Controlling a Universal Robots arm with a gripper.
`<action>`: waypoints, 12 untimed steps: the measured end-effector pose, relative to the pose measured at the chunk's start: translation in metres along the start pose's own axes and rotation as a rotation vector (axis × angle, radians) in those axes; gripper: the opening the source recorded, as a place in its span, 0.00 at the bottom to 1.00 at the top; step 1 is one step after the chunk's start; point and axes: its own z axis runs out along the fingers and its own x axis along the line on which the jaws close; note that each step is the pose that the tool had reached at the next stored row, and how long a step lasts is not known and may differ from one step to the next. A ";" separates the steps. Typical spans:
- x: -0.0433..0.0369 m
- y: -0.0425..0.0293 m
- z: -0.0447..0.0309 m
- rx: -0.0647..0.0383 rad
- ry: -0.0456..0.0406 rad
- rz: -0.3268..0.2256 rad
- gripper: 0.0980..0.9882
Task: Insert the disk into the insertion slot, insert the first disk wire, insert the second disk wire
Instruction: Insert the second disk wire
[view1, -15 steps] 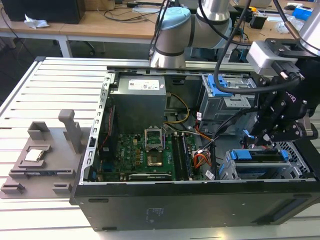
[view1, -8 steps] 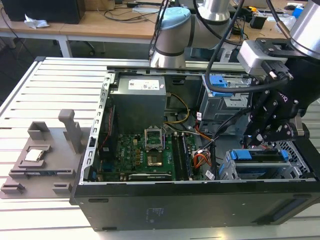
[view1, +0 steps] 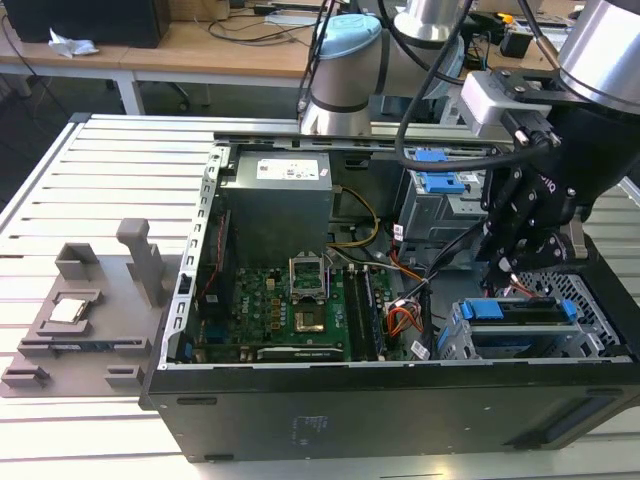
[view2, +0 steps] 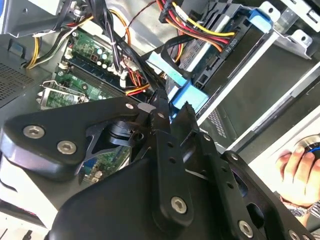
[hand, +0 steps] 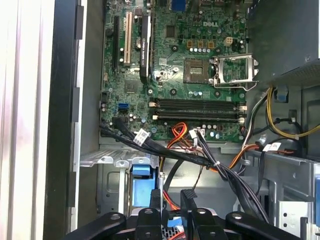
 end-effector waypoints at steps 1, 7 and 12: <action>-0.0004 0.0000 0.0002 0.000 0.0018 0.000 0.23; -0.0062 -0.0107 0.0050 -0.001 0.0255 0.001 0.23; -0.0106 -0.0145 0.0126 -0.001 0.0466 0.003 0.23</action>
